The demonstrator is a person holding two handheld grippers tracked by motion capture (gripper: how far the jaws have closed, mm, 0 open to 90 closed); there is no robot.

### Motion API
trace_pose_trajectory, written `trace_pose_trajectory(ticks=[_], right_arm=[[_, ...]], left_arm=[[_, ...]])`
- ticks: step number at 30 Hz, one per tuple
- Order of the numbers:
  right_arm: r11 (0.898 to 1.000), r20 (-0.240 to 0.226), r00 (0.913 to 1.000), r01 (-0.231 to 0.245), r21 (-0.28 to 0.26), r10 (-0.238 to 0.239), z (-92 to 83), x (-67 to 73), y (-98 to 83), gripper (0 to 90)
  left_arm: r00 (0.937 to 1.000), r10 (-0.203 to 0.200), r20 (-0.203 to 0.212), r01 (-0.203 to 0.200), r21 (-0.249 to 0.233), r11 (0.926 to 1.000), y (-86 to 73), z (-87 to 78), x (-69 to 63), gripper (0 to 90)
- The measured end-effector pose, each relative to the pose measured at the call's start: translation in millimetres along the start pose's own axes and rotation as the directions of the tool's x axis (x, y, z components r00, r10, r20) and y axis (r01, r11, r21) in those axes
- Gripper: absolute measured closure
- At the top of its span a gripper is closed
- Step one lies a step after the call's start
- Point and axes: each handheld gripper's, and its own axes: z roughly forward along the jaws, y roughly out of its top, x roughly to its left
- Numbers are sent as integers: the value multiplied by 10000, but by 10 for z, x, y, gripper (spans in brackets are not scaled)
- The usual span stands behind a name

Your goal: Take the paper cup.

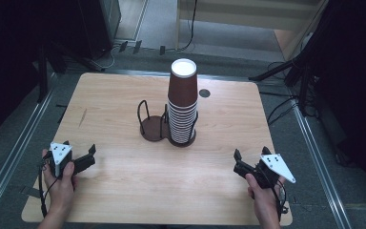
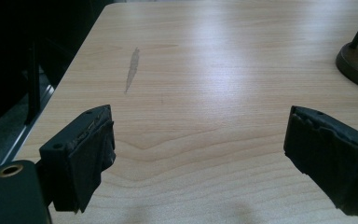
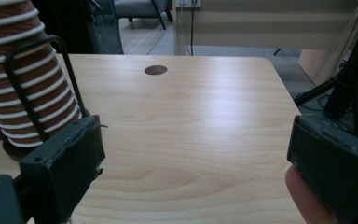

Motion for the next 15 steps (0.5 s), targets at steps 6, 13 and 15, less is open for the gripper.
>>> trace_pose_trajectory(ticks=[6, 13, 15], right_arm=[[9996, -75, 9999, 115, -250, -117, -23, 68, 140, 24], [9990, -516, 9984, 190, -410, -211, -4, 244, 396, 18], [9986, -574, 9979, 269, -446, -295, 5, 267, 423, 18]], left_arm=[[9999, -78, 115, 77, 11, 10000, 5, -1, 16, 94], [9999, 110, -27, -109, 137, 9998, 15, 38, -17, 94], [9999, 150, -59, -149, 141, 9998, 16, 41, -24, 94]])
